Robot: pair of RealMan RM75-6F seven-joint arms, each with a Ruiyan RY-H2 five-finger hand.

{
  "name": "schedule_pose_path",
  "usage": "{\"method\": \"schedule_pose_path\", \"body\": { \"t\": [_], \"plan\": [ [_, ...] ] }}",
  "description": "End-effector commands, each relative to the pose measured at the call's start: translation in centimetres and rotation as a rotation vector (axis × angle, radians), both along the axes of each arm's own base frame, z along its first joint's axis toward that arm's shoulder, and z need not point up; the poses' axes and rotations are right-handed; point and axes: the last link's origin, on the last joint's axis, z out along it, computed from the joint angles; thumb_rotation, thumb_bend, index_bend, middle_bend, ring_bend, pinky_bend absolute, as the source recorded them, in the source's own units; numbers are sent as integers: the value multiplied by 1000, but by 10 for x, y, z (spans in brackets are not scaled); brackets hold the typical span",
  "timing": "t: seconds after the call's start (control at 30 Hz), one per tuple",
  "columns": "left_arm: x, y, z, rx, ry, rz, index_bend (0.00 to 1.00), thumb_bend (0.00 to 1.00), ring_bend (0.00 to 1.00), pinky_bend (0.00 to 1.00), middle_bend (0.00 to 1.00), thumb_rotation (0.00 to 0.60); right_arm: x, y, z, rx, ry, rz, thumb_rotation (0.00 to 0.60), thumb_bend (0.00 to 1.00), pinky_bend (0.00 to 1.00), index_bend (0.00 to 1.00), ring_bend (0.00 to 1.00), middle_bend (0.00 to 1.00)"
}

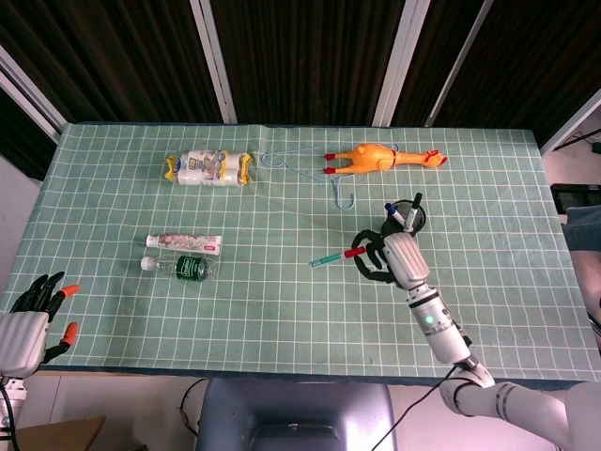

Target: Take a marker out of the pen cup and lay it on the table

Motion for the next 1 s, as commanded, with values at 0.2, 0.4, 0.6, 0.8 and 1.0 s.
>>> {"method": "schedule_pose_path", "body": {
  "t": [0.2,0.4,0.6,0.8,1.0],
  "plan": [
    [0,0,1,1,-3,0,234,412,48,208,46,600,-25,-19,-47,194,-46,-78,600,984,1000,777,1000,1000],
    [0,0,0,-3,-3,0,235,411,48,208,46,600,-36,-22,-45,187,34,-95,600,791,1000,661,1000,1000],
    [0,0,0,-5,-2,2,236,412,48,208,46,600,-46,-21,-31,121,222,-87,600,585,998,520,1000,1000],
    [0,0,0,-6,-3,2,235,412,48,208,46,600,-55,-11,-8,-23,509,-97,600,348,936,298,993,967],
    [0,0,0,-6,-2,1,236,407,48,208,46,600,-40,20,25,-172,529,-92,600,276,806,188,729,673]
  ]
}}
